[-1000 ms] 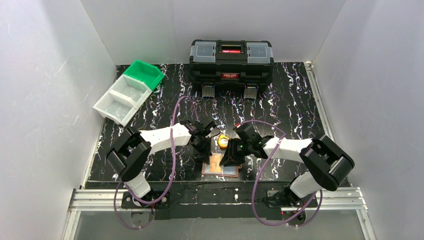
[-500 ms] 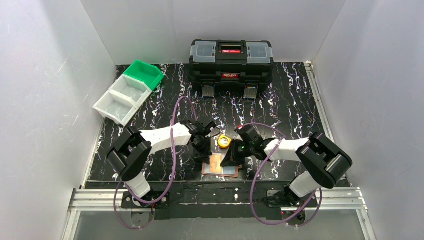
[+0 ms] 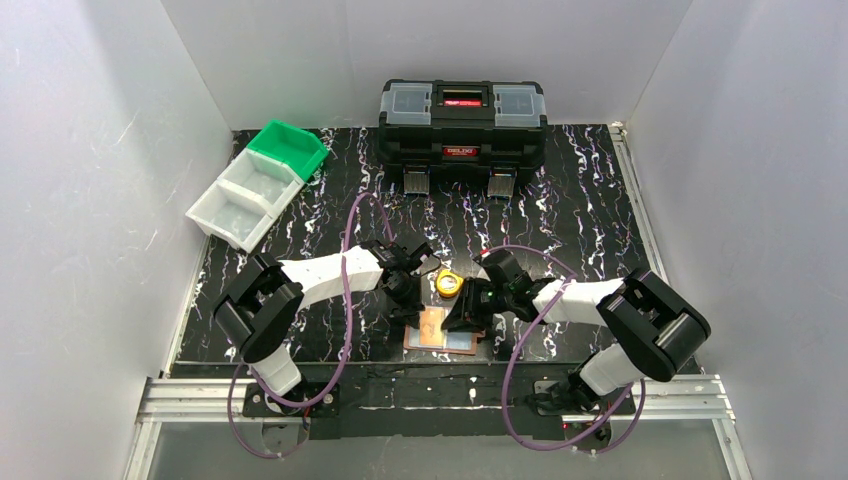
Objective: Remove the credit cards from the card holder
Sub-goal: Remove the credit card from the card holder.
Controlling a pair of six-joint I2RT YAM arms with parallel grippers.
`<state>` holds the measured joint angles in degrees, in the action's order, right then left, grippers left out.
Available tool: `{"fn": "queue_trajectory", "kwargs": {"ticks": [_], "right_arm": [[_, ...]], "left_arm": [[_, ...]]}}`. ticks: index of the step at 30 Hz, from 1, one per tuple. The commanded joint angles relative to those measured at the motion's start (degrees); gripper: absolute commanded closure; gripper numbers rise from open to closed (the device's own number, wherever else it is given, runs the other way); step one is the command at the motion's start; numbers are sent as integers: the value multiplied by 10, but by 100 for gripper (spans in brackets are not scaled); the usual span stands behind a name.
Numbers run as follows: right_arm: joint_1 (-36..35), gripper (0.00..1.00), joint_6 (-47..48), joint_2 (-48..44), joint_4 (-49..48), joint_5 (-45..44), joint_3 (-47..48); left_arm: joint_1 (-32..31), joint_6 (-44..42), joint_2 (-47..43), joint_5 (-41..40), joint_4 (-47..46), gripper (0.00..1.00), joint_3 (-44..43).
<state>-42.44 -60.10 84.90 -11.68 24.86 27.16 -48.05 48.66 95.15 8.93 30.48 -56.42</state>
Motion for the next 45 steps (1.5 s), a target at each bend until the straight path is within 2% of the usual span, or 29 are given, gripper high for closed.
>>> {"fn": "queue_trajectory", "kwargs": {"ticks": [1, 8, 16, 20, 22, 32, 33, 38, 45], "right_arm": [[2, 67, -5, 9, -34, 13, -5], [2, 81, -24, 38, -73, 27, -12], [2, 85, -30, 37, -91, 31, -21], [2, 96, -23, 24, -73, 21, -25], [2, 99, -16, 14, -59, 11, -27], [11, 99, 12, -19, -11, -11, -31], [11, 97, 14, -17, -16, -6, -30], [11, 76, 1, -3, -74, 30, -39], [10, 73, -23, 14, -132, 54, -55]], "left_arm": [[-1, -1, 30, -42, 35, 100, 13], [-1, 2, 32, -38, 32, 100, 12], [-1, 8, 38, -35, 28, 100, 16], [-1, 14, 41, -40, 34, 100, 15], [-1, 17, 38, -44, 36, 100, 17], [1, 23, 34, -49, 41, 100, 29], [1, 24, 34, -49, 40, 100, 29], [1, 26, 38, -46, 40, 100, 27], [1, 39, 42, -29, 35, 100, 24]]}}
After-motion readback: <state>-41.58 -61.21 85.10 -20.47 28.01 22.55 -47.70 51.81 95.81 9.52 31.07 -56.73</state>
